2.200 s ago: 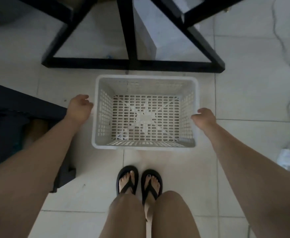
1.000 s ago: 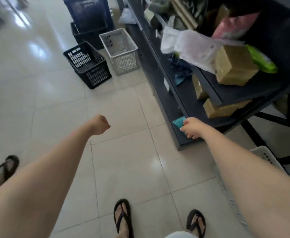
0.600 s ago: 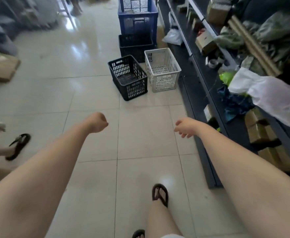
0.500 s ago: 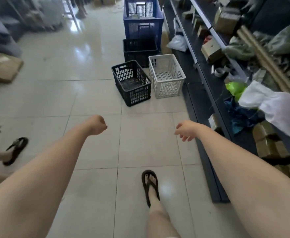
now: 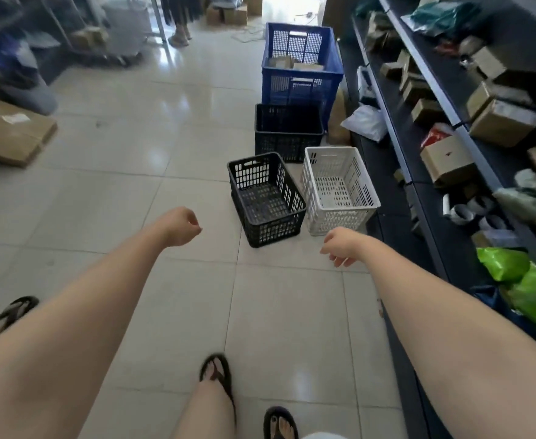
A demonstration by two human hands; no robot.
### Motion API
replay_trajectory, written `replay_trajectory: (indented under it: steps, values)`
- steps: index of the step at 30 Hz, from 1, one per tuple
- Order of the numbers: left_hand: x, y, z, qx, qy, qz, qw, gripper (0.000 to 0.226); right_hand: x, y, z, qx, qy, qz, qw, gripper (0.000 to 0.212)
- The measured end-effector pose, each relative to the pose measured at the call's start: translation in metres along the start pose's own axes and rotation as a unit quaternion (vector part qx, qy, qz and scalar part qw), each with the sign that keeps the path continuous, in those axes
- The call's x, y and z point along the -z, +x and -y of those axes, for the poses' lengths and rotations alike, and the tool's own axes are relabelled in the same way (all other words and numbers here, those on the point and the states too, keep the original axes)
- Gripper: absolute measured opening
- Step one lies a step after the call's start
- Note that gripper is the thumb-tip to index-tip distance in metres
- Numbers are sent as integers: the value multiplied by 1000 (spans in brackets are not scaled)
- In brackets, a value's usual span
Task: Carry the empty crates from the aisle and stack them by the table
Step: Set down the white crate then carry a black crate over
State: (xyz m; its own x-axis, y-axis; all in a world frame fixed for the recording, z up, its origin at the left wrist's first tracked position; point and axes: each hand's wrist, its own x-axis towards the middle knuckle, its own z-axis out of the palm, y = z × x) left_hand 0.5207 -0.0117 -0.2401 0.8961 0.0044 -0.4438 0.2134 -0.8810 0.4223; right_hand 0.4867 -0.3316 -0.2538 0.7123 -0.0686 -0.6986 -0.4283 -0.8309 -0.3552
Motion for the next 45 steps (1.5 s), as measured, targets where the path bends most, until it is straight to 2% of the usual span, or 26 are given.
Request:
replay_trajectory:
  steps: [4, 9, 13, 19, 22, 25, 30, 33, 37, 39, 41, 43, 45]
  values:
    - [44, 91, 8, -3, 33, 8, 999, 29, 25, 68, 37, -39, 5, 13, 999, 36]
    - [123, 229, 4, -25, 63, 11, 998, 29, 63, 158, 99, -84, 74, -28, 993, 35]
    - [163, 331, -7, -35, 95, 34, 994, 27, 82, 210, 130, -133, 113, -14, 984, 37]
    - [155, 473, -52, -80, 142, 61, 985, 28, 94, 303, 137, -203, 207, -12, 957, 26]
    - [134, 543, -76, -104, 174, 75, 976, 32, 93, 366, 128, -236, 244, -8, 941, 28]
    - [115, 605, -94, -108, 207, 92, 968, 37, 94, 421, 122, -276, 281, -24, 919, 17]
    - [85, 698, -108, -111, 259, 140, 949, 37, 88, 492, 121, -355, 365, -22, 860, 10]
    - [49, 759, -118, -123, 278, 149, 941, 38, 74, 539, 111, -397, 432, -42, 809, 12]
    - [-32, 847, -107, -177, 370, 224, 884, 52, 24, 612, 85, -462, 487, -50, 739, 20]
    - [-84, 895, -94, -199, 404, 224, 864, 59, -11, 652, 69, -488, 508, -35, 709, 27]
    - [-132, 943, -80, -208, 413, 183, 868, 60, -44, 692, 54, -493, 539, -53, 681, 41]
    - [-174, 990, -65, -197, 371, 143, 896, 60, -77, 733, 37, -495, 593, -99, 627, 56]
    - [-205, 1025, -53, -180, 292, 145, 928, 57, -107, 765, 23, -484, 651, -158, 563, 42]
